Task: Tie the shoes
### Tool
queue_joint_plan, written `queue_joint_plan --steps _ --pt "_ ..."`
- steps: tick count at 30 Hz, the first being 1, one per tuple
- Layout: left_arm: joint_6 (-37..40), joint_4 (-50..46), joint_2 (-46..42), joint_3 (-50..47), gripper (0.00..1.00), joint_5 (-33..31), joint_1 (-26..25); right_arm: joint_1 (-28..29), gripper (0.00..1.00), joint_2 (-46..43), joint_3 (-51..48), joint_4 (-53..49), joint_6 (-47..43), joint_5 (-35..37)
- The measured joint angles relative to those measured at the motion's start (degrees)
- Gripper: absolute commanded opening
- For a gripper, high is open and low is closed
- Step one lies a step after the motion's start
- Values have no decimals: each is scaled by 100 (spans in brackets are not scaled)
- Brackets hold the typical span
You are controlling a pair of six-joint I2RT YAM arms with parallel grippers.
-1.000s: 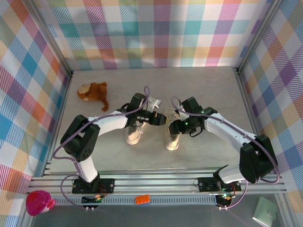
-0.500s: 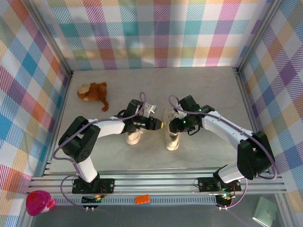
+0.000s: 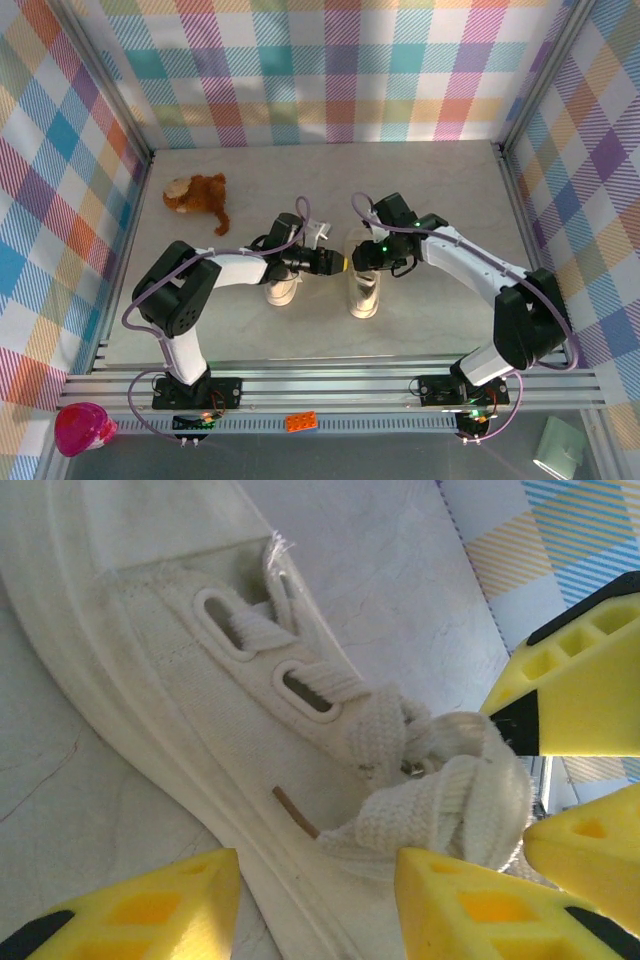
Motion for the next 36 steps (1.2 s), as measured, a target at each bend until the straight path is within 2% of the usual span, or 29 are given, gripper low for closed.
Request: queue_joint_plan --steps 4,12,15,22,28,36 --pt "-87 50 39 0 49 2 -55 0 47 214 52 57 -2 -22" --pt "-247 195 44 0 48 17 -85 -59 28 393 55 107 9 -31" --pt "-341 289 46 0 43 17 -85 -144 22 391 52 131 24 -103" --pt "-664 590 203 0 41 13 -83 -330 17 332 -90 297 31 -387" --pt "-710 586 227 -2 48 -4 -83 -413 14 308 -225 442 42 -557" --pt "-758 592 354 -2 50 -7 -94 -590 8 295 -369 612 114 -870"
